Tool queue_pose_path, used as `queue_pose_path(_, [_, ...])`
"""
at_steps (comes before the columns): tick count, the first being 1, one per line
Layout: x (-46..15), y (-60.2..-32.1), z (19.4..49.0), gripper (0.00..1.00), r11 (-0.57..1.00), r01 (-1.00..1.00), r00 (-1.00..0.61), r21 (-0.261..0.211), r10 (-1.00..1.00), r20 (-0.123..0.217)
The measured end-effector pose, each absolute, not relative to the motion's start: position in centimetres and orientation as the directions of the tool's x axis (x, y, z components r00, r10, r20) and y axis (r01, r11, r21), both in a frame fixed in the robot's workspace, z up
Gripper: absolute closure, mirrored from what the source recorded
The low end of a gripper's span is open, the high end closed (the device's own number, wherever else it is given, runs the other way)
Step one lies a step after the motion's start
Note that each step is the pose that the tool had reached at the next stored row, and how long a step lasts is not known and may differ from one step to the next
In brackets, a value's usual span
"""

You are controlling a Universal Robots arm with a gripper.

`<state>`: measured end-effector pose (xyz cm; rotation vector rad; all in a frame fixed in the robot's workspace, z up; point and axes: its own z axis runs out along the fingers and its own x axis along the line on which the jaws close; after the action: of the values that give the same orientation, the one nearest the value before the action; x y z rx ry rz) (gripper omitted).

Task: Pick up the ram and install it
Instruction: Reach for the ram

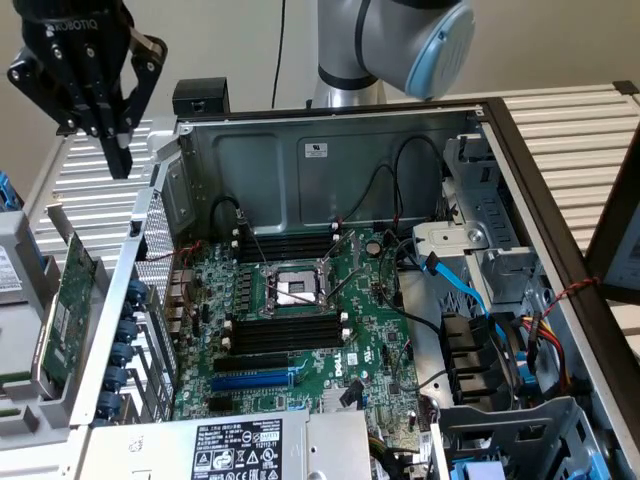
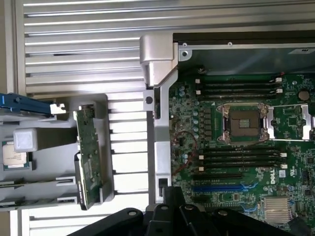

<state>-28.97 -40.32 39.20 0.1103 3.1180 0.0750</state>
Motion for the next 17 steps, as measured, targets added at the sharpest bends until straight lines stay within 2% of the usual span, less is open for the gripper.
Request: queue_pose_path(17, [-37.2,-41.0,39.1,0.89,0.996,0.070,-0.997,0.049,0.071,-0.019])
